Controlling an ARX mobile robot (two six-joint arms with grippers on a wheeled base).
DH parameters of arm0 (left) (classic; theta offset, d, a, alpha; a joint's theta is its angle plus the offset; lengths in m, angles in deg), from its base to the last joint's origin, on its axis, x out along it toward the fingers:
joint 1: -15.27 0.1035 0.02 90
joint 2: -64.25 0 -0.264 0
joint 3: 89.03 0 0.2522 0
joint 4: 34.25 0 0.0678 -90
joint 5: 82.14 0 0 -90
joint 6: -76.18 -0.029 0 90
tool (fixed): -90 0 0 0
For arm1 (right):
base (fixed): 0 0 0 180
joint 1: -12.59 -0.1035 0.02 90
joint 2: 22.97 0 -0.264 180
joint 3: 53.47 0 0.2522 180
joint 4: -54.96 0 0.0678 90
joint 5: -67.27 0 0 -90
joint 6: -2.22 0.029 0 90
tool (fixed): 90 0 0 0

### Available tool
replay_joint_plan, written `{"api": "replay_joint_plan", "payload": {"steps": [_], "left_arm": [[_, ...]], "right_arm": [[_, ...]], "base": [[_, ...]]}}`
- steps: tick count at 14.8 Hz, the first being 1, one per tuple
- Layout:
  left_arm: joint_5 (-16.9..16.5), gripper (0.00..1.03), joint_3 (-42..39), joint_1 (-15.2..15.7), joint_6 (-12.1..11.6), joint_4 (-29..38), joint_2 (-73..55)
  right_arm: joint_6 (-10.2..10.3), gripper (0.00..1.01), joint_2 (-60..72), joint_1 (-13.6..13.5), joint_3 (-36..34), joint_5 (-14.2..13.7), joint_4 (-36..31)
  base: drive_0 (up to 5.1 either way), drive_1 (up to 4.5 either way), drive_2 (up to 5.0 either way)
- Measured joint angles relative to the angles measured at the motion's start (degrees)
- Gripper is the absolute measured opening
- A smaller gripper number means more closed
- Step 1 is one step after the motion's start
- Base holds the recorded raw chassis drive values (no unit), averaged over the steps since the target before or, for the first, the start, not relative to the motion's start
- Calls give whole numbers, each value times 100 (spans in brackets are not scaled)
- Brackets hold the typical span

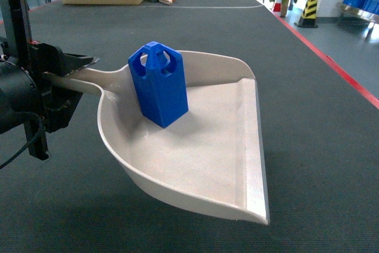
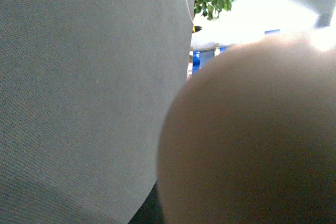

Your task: Place part in tray to right shelf

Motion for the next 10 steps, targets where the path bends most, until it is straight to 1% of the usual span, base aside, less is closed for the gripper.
{"api": "replay_joint_plan", "payload": {"steps": [2,10], "left_arm": [[-39,18,0,-33,0,-4,0],[-59,18,-7,-39,-11,-9,0]], "right_arm": [[-7,98,0,-4,0,4,0],[-17,98,0,0,0,0,9]], "base": [[0,0,0],[497,-243,-243]]}}
